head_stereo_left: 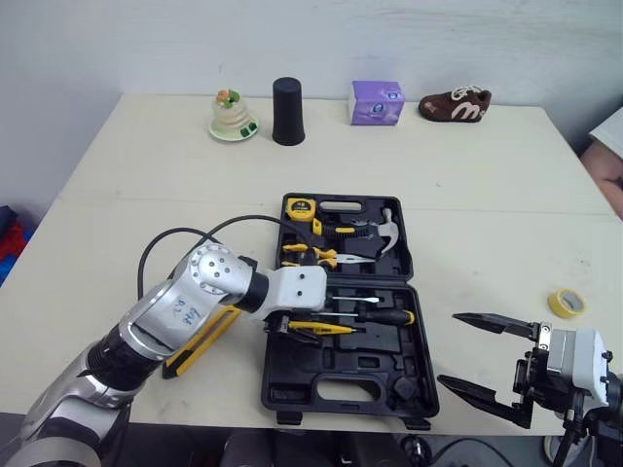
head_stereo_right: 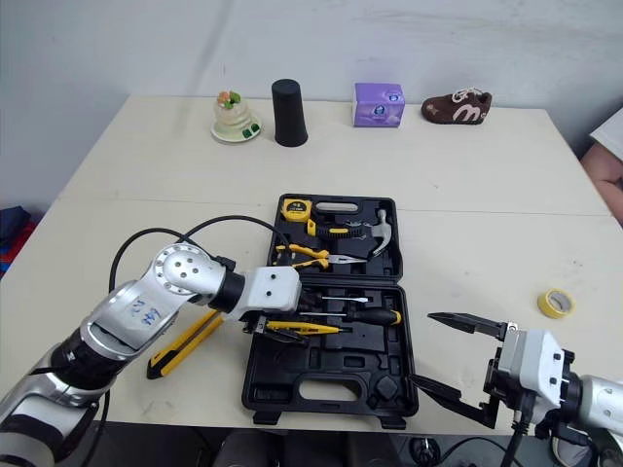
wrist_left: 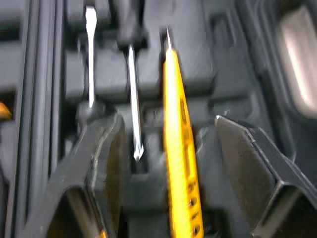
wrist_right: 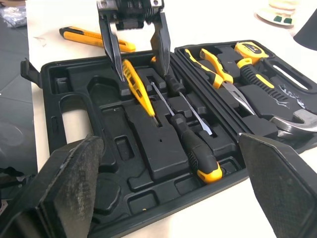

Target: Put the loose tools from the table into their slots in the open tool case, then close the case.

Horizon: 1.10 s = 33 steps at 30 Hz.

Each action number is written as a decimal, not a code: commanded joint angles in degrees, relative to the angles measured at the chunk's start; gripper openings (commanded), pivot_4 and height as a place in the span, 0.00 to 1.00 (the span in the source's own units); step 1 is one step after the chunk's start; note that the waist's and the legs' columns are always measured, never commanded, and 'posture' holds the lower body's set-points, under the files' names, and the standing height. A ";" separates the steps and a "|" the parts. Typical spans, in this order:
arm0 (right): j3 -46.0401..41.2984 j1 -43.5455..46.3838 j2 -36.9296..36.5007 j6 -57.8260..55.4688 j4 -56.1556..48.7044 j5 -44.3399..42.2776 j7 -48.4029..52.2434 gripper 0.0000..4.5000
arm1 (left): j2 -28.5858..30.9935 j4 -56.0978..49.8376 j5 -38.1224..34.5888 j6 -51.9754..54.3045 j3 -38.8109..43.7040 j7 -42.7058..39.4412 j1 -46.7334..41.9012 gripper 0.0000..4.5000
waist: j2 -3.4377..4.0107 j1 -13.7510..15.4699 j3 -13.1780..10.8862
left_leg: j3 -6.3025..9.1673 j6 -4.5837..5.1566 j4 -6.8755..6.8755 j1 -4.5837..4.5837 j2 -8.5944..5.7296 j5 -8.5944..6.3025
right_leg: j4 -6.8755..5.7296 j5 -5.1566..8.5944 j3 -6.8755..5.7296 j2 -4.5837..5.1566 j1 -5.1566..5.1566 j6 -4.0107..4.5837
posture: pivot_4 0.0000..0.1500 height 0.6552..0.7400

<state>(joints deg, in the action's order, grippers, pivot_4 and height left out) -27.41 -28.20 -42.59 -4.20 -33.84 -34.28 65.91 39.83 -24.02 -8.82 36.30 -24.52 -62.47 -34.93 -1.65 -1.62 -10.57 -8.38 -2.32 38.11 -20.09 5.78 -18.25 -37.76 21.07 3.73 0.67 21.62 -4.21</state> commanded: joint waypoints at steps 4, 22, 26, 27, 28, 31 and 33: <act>-1.14 -1.11 0.29 1.29 1.54 0.13 1.07 1.00 | -4.20 4.69 -4.67 -14.89 5.99 -1.61 5.97 0.40 | 0.00 -0.09 0.00 | -0.01 0.01 0.03 0.01 -0.03 0.01 | -0.01 -0.02 0.01 -0.01 -0.02 -0.02 | 1.00 1.00; -0.57 -1.60 1.01 2.75 3.23 0.92 1.03 1.00 | -6.61 17.63 2.64 -20.56 3.75 3.40 13.43 0.01 | 0.02 -0.07 0.03 | 0.00 0.05 0.01 0.04 -0.04 0.00 | -0.01 -0.04 0.01 0.00 -0.08 -0.04 | 1.00 1.00; -0.26 -1.59 1.11 2.68 3.22 0.97 0.84 1.00 | -4.99 17.78 3.38 -16.86 1.43 2.68 15.08 0.01 | 0.05 -0.34 0.05 | -0.06 0.04 -0.10 0.33 0.02 0.00 | -0.01 -0.07 0.09 0.03 -0.26 0.02 | 1.00 1.00; -0.21 -1.58 1.12 2.67 3.23 0.98 0.80 1.00 | -4.83 17.65 3.26 -15.82 1.11 2.59 15.40 0.01 | 0.04 -0.38 0.05 | -0.07 0.06 -0.14 0.48 0.04 -0.01 | -0.01 -0.08 0.12 0.04 -0.39 0.05 | 1.00 1.00; -0.13 -1.50 1.12 2.66 3.30 1.02 0.76 1.00 | -4.51 17.65 3.72 -16.14 0.55 2.38 15.73 0.01 | 0.04 -0.42 0.05 | -0.08 0.15 -0.21 0.71 0.05 -0.07 | 0.00 -0.07 0.13 0.07 -0.57 0.08 | 1.00 1.00; -0.11 -1.26 1.18 2.69 3.56 1.14 0.55 1.00 | -4.69 16.87 3.86 -18.14 0.68 3.23 16.25 0.01 | 0.01 -0.89 0.28 | -0.07 0.20 -0.67 1.10 0.07 -0.14 | 0.25 -0.08 0.12 0.10 -1.12 0.26 | 1.00 1.00; -0.78 -1.31 1.25 2.78 3.99 1.11 0.34 1.00 | -6.23 16.72 1.74 -21.15 3.22 4.12 15.97 0.01 | 0.07 -1.07 0.39 | -0.03 0.19 -0.92 1.18 0.04 -0.07 | 0.39 -0.13 0.14 0.08 -1.16 0.34 | 1.00 1.00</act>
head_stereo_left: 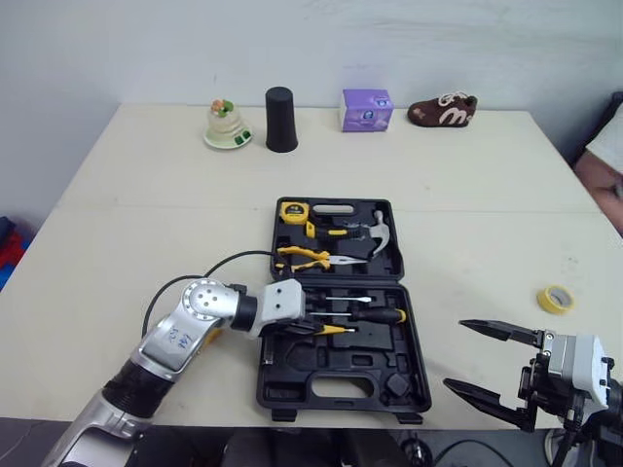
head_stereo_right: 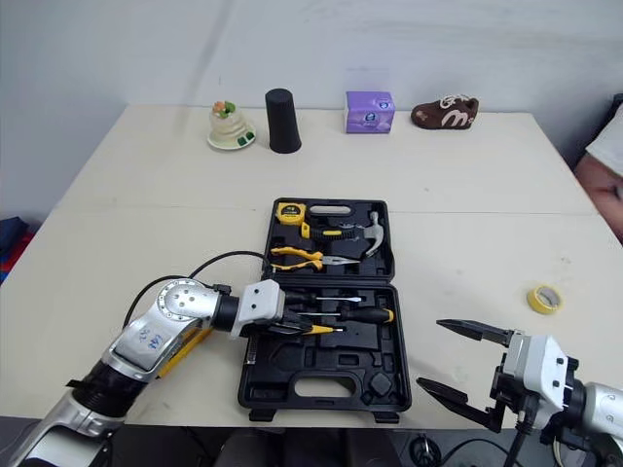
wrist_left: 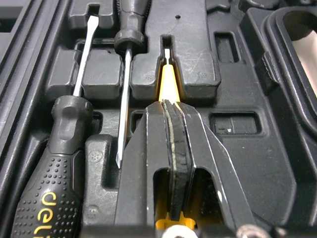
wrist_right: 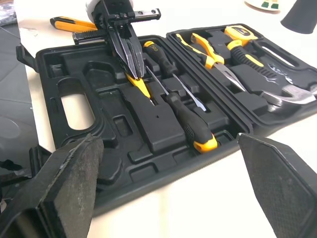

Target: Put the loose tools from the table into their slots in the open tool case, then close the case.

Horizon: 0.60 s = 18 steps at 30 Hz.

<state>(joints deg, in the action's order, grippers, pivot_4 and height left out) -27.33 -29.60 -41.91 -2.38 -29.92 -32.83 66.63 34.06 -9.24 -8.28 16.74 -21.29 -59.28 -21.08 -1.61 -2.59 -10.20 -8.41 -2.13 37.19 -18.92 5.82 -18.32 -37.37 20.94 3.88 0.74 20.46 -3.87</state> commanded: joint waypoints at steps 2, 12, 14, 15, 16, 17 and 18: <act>-3.05 -0.62 0.72 1.30 1.34 -0.70 -0.36 1.00 | -1.64 1.58 -2.82 -6.38 4.26 -0.08 1.89 0.01 | 0.06 -0.09 0.02 | 0.02 -0.01 -0.02 -0.02 0.03 0.01 | 0.00 0.00 -0.01 0.00 0.03 0.01 | 1.00 1.00; -20.55 -4.19 5.37 18.60 26.34 3.91 -0.51 1.00 | 3.63 2.30 -14.48 -13.85 28.41 -1.00 11.98 0.52 | 0.09 0.01 -0.06 | -0.12 -0.33 -0.20 -0.38 0.04 0.07 | 0.33 0.05 -0.01 -0.06 0.71 0.05 | 1.00 1.00; -23.64 -3.71 5.75 21.75 32.23 4.49 -2.64 1.00 | 5.09 4.10 -14.28 -15.02 33.45 0.61 15.62 0.75 | 0.11 -0.35 -0.08 | -0.18 -0.38 -0.21 -0.39 0.09 0.00 | 0.45 0.08 -0.01 -0.05 0.71 0.06 | 1.00 1.00; -25.15 -3.63 5.71 23.15 35.29 4.73 -3.76 1.00 | 5.65 5.36 -13.93 -15.82 36.16 1.78 17.48 0.84 | 0.10 -0.52 -0.09 | -0.22 -0.39 -0.22 -0.40 0.10 -0.04 | 0.49 0.10 -0.01 -0.04 0.73 0.07 | 1.00 1.00; -26.58 -3.71 5.54 24.60 38.54 5.10 -4.88 1.00 | 6.26 7.01 -13.81 -16.58 38.79 2.60 19.39 0.94 | 0.09 -0.60 -0.10 | -0.24 -0.41 -0.22 -0.40 0.11 -0.08 | 0.50 0.13 -0.01 -0.02 0.76 0.10 | 1.00 1.00; -27.43 -3.74 5.34 25.79 40.91 5.34 -5.59 1.00 | 6.67 8.15 -13.77 -17.17 40.50 3.16 20.67 0.98 | 0.09 -0.62 -0.11 | -0.26 -0.41 -0.24 -0.40 0.12 -0.11 | 0.50 0.14 -0.02 0.00 0.76 0.12 | 1.00 1.00; -28.58 -4.22 4.92 27.45 44.61 5.81 -6.11 1.00 | 7.39 10.53 -13.76 -17.96 43.42 3.77 22.65 0.98 | 0.08 -0.67 -0.13 | -0.27 -0.42 -0.24 -0.40 0.17 -0.13 | 0.51 0.16 -0.03 0.02 0.77 0.15 | 1.00 1.00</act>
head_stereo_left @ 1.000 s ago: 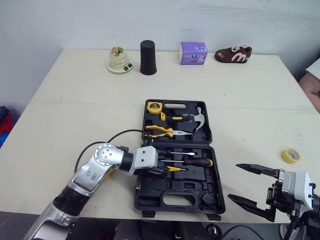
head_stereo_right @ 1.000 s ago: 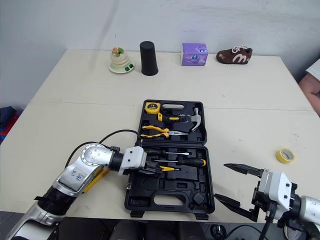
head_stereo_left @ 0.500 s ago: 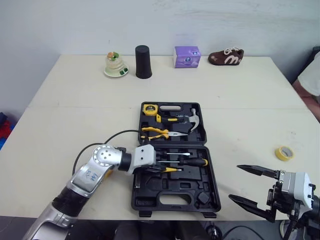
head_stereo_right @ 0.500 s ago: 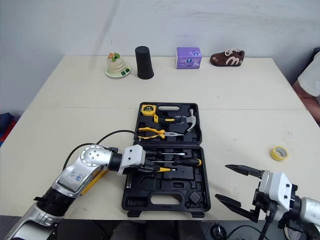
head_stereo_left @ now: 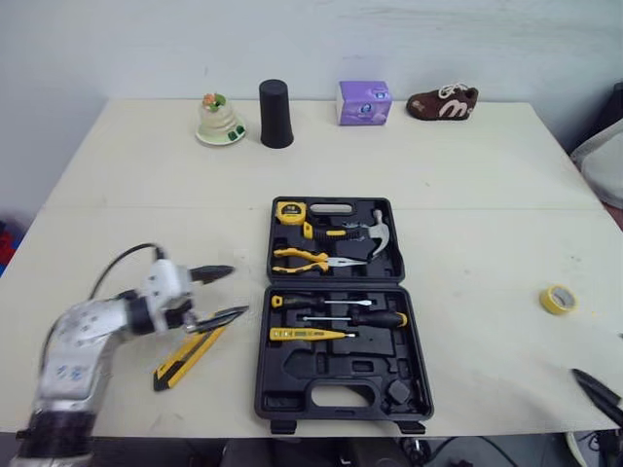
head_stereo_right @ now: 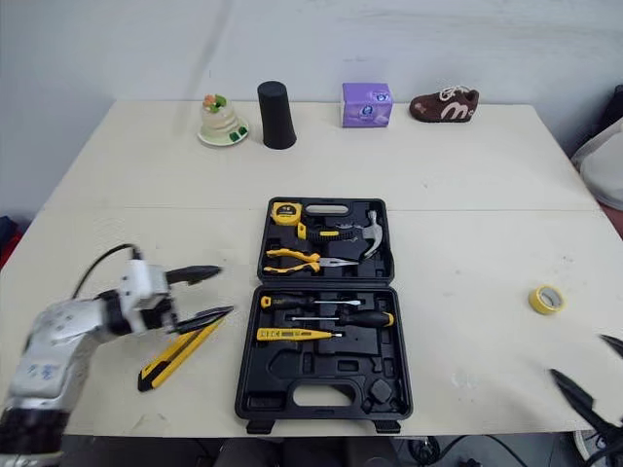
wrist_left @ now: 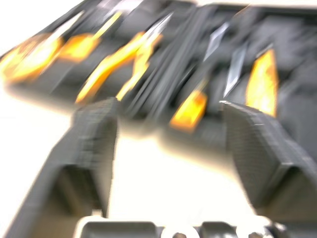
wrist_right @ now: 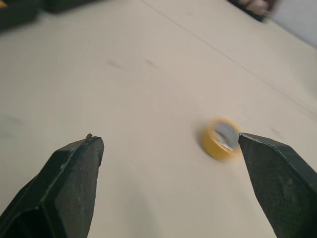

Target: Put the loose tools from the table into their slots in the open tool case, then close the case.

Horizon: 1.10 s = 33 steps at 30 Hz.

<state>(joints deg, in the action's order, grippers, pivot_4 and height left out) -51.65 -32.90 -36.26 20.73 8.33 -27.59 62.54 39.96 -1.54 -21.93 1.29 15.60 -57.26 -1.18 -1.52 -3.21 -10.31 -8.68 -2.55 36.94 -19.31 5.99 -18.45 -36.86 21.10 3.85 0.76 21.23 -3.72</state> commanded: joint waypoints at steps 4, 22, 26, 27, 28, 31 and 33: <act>-7.63 -1.95 -3.53 7.45 19.69 1.18 -5.27 1.00 | 4.14 13.94 0.54 -6.44 16.48 5.18 7.93 0.98 | 0.01 -0.29 -0.04 | -0.11 0.16 -0.05 0.09 0.14 -0.18 | 0.00 0.06 -0.01 0.10 0.01 0.12 | 1.00 1.00; 3.39 7.11 -4.55 1.74 9.53 -5.76 -4.12 1.00 | 3.98 10.88 -1.19 -2.34 20.94 12.93 12.38 0.98 | -0.02 -1.75 -0.04 | -0.05 0.29 -0.18 0.10 -0.23 -0.37 | -0.01 -0.13 -0.26 0.76 -0.41 -0.19 | 1.00 1.00; 9.82 8.78 -4.36 -3.69 -3.83 -7.77 -3.01 1.00 | 4.54 1.22 -2.07 1.79 16.94 10.24 13.66 0.98 | 0.01 -1.56 -0.05 | 0.00 0.12 -0.65 0.13 -0.24 -0.21 | 0.19 -0.11 -0.31 0.69 -0.41 -0.16 | 1.00 1.00; 11.57 9.48 -4.54 -5.12 -6.96 -8.28 -2.85 1.00 | 5.10 -0.96 -2.75 3.46 15.89 8.80 14.28 0.98 | 0.02 -1.51 -0.05 | 0.02 0.20 -0.75 0.13 -0.25 -0.12 | 0.27 -0.11 -0.34 0.68 -0.38 -0.16 | 1.00 1.00; 13.88 10.66 -4.90 -6.37 -10.36 -8.74 -2.36 1.00 | 5.81 -3.82 -3.71 5.72 14.70 7.34 15.01 0.98 | 0.02 -1.47 -0.05 | 0.05 0.10 -0.76 0.13 -0.24 0.13 | 0.28 -0.10 -0.37 0.64 -0.13 -0.15 | 1.00 1.00; 19.06 13.08 -5.57 -9.87 -18.34 -10.03 -1.04 1.00 | 7.99 -11.62 -6.33 12.51 12.71 4.41 18.07 0.98 | 0.06 -1.52 -0.08 | 0.04 0.03 -0.79 -0.28 -0.21 0.20 | 0.28 -0.08 -0.35 0.57 0.30 -0.18 | 1.00 1.00; 21.40 13.92 -5.78 -11.54 -21.97 -10.42 -0.03 1.00 | 8.74 -15.79 -7.36 16.47 12.61 4.41 20.19 0.98 | 0.09 -1.49 -0.10 | 0.04 0.03 -0.78 -0.35 -0.20 0.20 | 0.35 -0.05 -0.34 0.56 0.32 -0.23 | 1.00 1.00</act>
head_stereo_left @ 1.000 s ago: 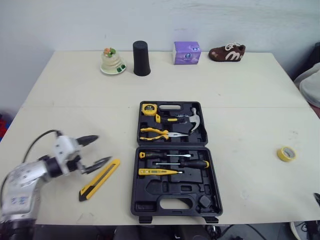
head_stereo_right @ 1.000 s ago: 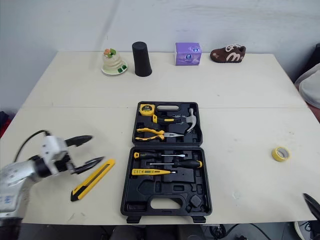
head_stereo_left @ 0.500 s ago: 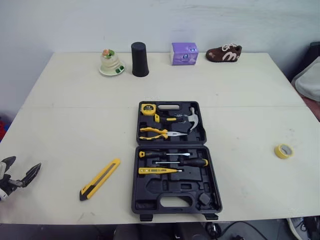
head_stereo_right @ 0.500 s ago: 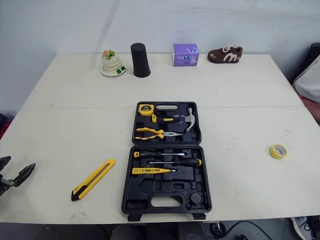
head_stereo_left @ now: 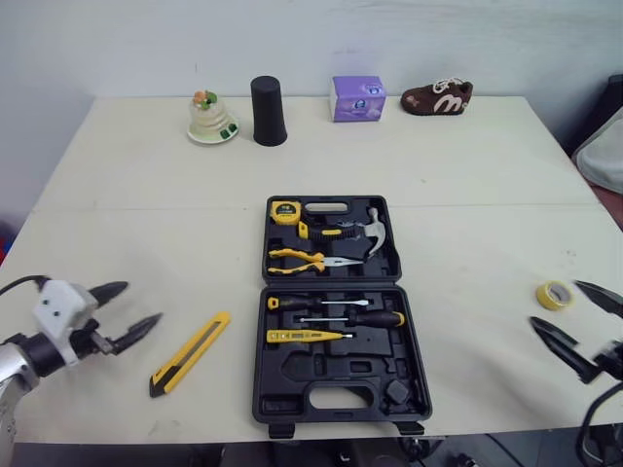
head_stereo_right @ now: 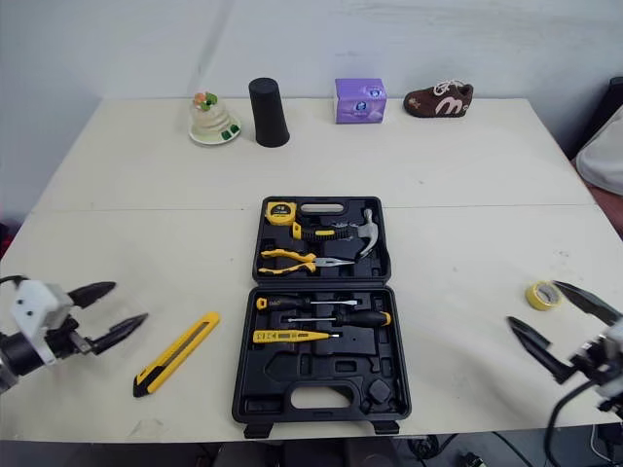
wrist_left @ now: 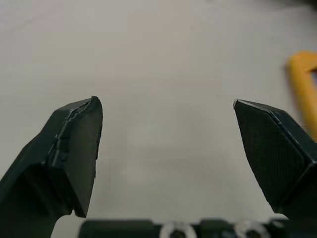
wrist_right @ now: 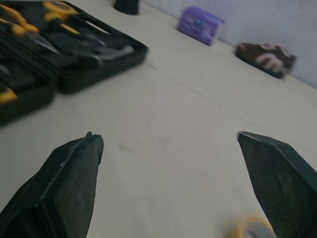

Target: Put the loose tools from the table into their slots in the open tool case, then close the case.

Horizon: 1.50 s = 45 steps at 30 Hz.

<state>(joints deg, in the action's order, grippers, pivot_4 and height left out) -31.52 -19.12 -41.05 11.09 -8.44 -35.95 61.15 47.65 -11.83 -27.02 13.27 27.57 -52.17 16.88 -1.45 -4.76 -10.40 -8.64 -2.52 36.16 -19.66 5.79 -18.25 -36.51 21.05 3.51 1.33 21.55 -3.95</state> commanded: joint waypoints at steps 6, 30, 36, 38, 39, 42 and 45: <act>8.84 3.01 -1.95 -5.04 -12.65 -1.98 5.25 1.00 | 1.43 -16.05 -3.54 14.63 -0.33 1.35 7.38 0.98 | -0.13 0.20 -0.10 | 0.03 0.08 0.11 -0.09 -0.06 -0.04 | 0.11 0.08 0.01 0.04 -0.02 -0.13 | 1.00 1.00; 8.28 0.68 -2.47 -8.60 -15.85 1.23 4.80 1.00 | -2.28 -14.95 2.88 0.56 -10.56 -0.27 -0.24 0.28 | -0.17 1.75 -0.16 | 0.27 0.58 0.28 0.53 -0.14 0.06 | -0.02 -0.01 -0.12 0.14 -0.73 0.50 | 1.00 1.00; 3.91 -4.28 -2.78 -10.63 -18.34 0.66 3.92 1.00 | 1.61 -18.41 0.90 4.62 -23.72 -9.15 -15.39 0.28 | -0.15 1.74 -0.15 | 0.16 0.53 0.27 0.45 -0.18 0.04 | 0.16 -0.34 -0.10 0.18 -0.78 0.07 | 1.00 1.00; 1.55 -6.98 -2.77 -11.55 -20.02 0.11 3.83 1.00 | 0.29 -18.49 2.44 7.10 -30.50 -9.88 -22.12 0.28 | -0.11 2.19 -0.15 | 0.22 0.37 0.25 0.41 -0.21 0.12 | 0.26 -0.34 -0.13 0.12 -0.77 0.05 | 1.00 1.00; 0.48 -8.16 -2.63 -12.01 -20.85 -0.13 3.70 1.00 | -0.89 -18.26 3.10 8.15 -33.23 -9.61 -24.81 0.28 | -0.07 2.31 -0.14 | 0.19 0.35 0.25 0.40 -0.21 0.13 | 0.31 -0.34 -0.10 0.06 -0.75 0.03 | 1.00 1.00; -2.72 -11.99 -1.80 -12.94 -23.46 -0.74 3.42 1.00 | -5.78 -16.85 5.09 11.69 -41.20 -8.22 -31.83 0.28 | -0.08 2.39 -0.14 | 0.10 0.32 0.29 0.32 -0.25 0.12 | 0.49 -0.36 -0.02 -0.09 -0.76 -0.04 | 1.00 1.00; -5.05 -14.98 -0.98 -13.48 -25.40 -1.15 3.22 1.00 | -9.42 -15.09 7.90 13.81 -47.57 -7.86 -36.24 0.28 | -0.08 2.65 -0.15 | 0.11 0.24 0.37 0.22 -0.22 0.05 | 0.55 -0.33 0.04 -0.24 -0.69 -0.10 | 1.00 1.00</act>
<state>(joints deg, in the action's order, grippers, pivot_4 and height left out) -33.98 -33.15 -42.30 -2.41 -31.62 -35.59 64.55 38.74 -27.01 -20.60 26.27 -17.33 -60.25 -18.54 -1.53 -2.11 -10.55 -8.52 -2.32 36.62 -19.48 5.61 -18.23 -35.98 20.73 3.58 0.94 20.89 -4.08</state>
